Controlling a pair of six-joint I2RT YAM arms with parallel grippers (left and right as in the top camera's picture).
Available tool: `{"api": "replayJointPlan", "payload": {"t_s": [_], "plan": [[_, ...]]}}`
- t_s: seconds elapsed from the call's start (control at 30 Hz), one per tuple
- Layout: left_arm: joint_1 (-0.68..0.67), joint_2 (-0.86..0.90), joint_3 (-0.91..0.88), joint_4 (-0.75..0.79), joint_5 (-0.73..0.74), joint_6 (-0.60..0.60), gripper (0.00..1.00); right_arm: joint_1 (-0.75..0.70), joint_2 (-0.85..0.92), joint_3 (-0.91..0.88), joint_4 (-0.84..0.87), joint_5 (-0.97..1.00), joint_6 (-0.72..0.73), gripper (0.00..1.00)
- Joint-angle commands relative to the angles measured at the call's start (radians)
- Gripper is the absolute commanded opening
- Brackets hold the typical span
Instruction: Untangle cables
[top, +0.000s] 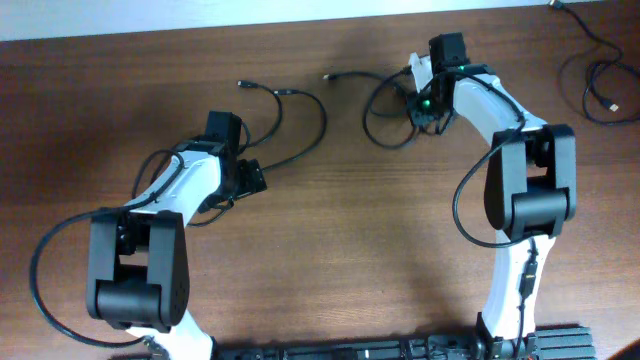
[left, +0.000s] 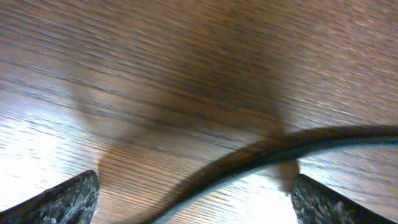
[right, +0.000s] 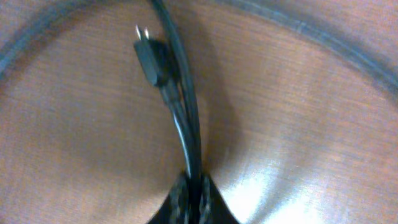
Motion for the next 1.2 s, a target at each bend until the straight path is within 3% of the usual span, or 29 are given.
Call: {"api": "replayJointPlan", "payload": {"t_s": [0.0,0.13,0.27,0.33,0.47,0.53,0.63,0.73,0.9,1.07,1.1,1.17], "plan": [[-0.012,0.136,-0.091,-0.022,0.090,0.010,0.99,-0.031,-0.056,-0.040,-0.167,-0.042,0.050,0.04],[-0.014,0.081,-0.052,-0.029,0.225,0.131,0.99,-0.098,-0.288,-0.041,-0.352,-0.055,0.117,0.04],[-0.014,-0.273,-0.015,-0.003,0.220,0.131,0.99,-0.236,-0.583,-0.041,-0.510,-0.054,0.175,0.04],[-0.014,-0.406,-0.015,-0.003,0.214,0.130,0.99,-0.328,-0.675,-0.041,-0.582,0.018,0.288,0.04],[-0.014,-0.507,-0.015,-0.003,0.215,0.130,0.99,-0.532,-0.748,-0.053,-0.635,0.230,0.504,0.04],[-0.014,-0.505,-0.016,-0.006,0.215,0.130,0.99,-0.617,-0.749,-0.064,-0.637,0.266,0.536,0.04],[-0.014,-0.505,-0.016,-0.007,0.214,0.130,0.99,-0.832,-0.748,-0.151,-0.500,0.280,0.539,0.04],[-0.014,-0.505,-0.016,-0.006,0.214,0.130,0.99,-0.935,-0.745,-0.306,-0.283,0.214,0.534,0.04],[-0.014,-0.505,-0.016,-0.006,0.214,0.130,0.99,-1.038,-0.704,-0.605,0.145,0.218,0.399,0.04],[-0.014,-0.505,-0.016,-0.006,0.214,0.130,0.99,-1.101,-0.583,-0.631,0.332,0.220,0.396,0.04],[-0.014,-0.505,-0.016,-0.007,0.214,0.130,0.99,-1.105,-0.526,-0.631,0.438,0.219,0.245,0.04],[-0.014,-0.505,-0.016,-0.007,0.214,0.130,0.99,-1.105,-0.491,-0.631,0.497,0.219,0.158,0.04]]}}
